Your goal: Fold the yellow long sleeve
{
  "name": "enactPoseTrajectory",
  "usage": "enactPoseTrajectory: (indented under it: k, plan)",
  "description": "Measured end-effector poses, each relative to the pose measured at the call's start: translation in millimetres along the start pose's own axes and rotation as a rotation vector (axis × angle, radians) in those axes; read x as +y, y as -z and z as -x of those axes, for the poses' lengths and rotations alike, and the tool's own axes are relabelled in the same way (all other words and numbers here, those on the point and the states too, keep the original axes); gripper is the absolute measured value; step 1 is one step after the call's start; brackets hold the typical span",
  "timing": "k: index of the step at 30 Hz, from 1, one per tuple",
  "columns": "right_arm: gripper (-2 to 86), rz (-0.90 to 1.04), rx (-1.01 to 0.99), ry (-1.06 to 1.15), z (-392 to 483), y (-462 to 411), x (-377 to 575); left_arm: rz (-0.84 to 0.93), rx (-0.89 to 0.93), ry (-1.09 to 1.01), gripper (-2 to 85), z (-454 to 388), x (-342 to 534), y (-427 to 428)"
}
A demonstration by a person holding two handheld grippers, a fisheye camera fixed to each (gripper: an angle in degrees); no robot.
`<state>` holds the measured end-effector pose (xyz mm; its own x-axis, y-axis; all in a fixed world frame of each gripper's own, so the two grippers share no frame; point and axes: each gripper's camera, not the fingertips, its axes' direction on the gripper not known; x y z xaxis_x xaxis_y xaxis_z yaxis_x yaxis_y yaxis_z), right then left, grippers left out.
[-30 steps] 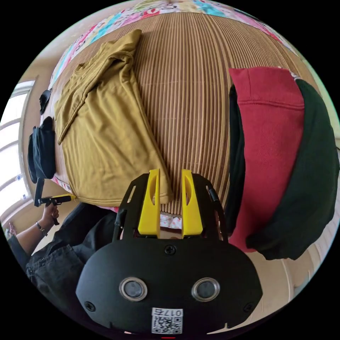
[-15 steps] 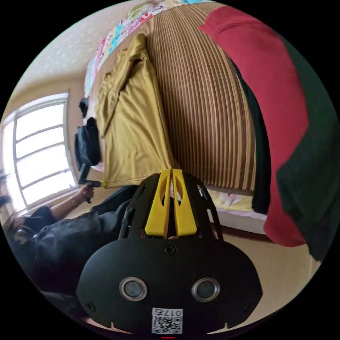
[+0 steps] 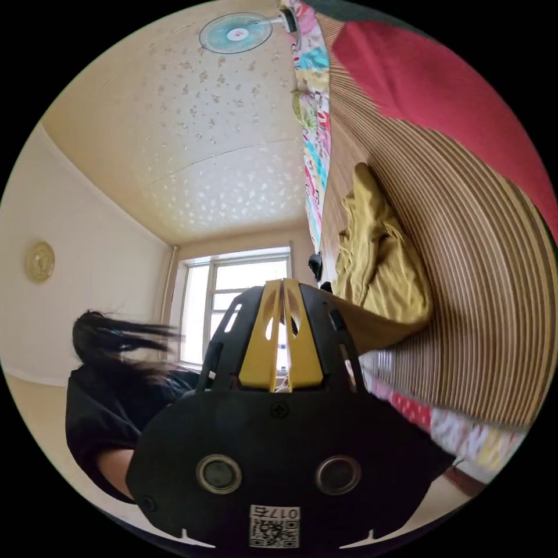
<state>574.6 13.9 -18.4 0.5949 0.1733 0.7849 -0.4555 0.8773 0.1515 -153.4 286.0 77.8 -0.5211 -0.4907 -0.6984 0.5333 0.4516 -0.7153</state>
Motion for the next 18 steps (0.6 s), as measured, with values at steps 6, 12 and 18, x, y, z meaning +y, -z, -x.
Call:
enactPoseTrajectory:
  k: [6, 12, 18]
  plan:
    - [0.5, -0.135, 0.110, -0.060, 21.5, -95.8, -137.1, -0.100, -0.052, -0.094, 4.6, -43.2, -121.4, -68.2]
    - [0.5, -0.310, 0.230, -0.224, 18.3, -134.9, -174.4, -0.217, -0.119, -0.164, 11.2, -72.2, -180.2, -109.5]
    - [0.3, -0.117, 0.553, -0.205, 1.4, -178.5, -136.8, -0.091, -0.758, -0.005, 12.5, -30.7, -128.7, -122.5]
